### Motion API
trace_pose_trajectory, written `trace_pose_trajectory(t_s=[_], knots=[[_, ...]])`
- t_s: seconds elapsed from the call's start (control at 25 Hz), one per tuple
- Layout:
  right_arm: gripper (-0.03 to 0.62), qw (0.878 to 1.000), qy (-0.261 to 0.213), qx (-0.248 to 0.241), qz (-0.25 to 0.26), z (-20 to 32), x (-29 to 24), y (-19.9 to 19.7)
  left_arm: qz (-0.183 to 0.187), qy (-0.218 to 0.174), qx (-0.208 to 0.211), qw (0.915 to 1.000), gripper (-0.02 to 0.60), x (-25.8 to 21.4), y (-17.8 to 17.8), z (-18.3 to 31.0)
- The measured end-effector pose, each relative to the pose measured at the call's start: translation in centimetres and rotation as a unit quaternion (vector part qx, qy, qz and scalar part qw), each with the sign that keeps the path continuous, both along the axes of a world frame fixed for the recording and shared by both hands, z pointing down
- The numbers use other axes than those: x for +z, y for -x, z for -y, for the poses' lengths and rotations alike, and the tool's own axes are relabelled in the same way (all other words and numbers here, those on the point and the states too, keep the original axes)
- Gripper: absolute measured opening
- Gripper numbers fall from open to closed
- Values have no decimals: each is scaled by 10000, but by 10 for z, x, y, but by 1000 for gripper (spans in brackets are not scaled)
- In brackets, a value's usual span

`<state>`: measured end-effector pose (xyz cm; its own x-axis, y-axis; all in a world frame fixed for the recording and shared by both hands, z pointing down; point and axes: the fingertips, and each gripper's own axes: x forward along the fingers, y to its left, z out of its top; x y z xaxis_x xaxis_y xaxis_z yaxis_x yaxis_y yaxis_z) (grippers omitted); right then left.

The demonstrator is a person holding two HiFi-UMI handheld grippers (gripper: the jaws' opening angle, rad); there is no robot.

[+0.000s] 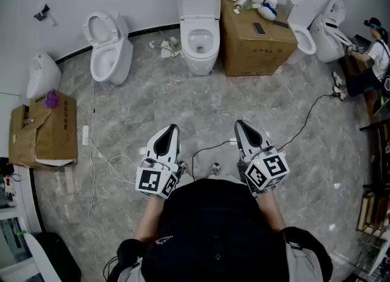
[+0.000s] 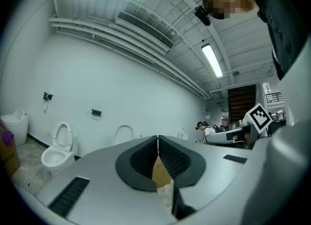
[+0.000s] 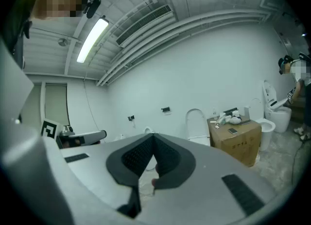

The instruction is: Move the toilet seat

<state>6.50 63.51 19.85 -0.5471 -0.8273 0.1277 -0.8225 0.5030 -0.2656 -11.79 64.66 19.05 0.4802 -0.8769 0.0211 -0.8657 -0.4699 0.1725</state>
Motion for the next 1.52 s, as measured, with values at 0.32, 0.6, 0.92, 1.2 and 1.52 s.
trace_pose_trajectory(t_s=[0.32,0.6,0.92,1.2,1.52], knots=[[12,10000,45,-53,17,5,6,10,62,3,-40,10000,15,-1,7,4],[12,10000,42,-40,56,7,10,3,125,62,-3,9999,15,5,2,8],[12,9998,-18,-40,196,12,7,-30,174,62,104,9998,15,5,-35,16],[12,9995,-29,-140,265,15,11,-65,126,-2,-101,9999,14,3,-68,15],[12,9995,-69,-233,214,20,12,-77,216,-107,-121,9996,13,3,-82,18]])
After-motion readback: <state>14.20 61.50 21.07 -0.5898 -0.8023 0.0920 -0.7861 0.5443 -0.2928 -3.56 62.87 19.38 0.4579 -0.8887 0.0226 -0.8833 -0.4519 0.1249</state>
